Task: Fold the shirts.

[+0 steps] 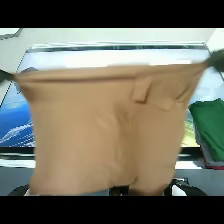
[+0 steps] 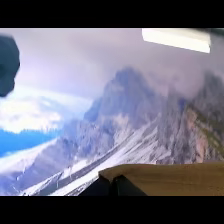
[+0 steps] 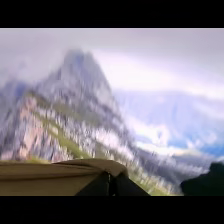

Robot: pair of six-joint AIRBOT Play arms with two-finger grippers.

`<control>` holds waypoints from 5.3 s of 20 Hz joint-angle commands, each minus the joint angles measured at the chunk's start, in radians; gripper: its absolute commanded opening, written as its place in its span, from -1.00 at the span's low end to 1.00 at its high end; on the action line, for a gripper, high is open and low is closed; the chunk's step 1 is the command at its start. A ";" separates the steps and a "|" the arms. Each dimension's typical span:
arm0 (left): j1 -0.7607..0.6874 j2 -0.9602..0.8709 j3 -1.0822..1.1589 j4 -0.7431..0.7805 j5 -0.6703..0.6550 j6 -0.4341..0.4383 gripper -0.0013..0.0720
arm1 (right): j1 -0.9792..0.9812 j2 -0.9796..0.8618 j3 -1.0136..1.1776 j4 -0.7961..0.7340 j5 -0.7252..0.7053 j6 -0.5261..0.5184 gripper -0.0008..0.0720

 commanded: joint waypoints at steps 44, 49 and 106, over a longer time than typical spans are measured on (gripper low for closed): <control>0.179 -0.209 -0.848 0.150 -0.092 0.158 0.36 | -0.151 -0.053 -0.750 0.059 0.063 0.143 0.24; 0.179 -0.212 -0.882 0.040 0.013 0.152 -0.39 | -0.151 -0.034 -0.795 0.059 0.083 0.124 0.24; 0.019 -0.563 0.132 -0.097 -0.092 -0.013 0.74 | -0.240 -0.656 -0.245 0.427 0.072 0.005 1.00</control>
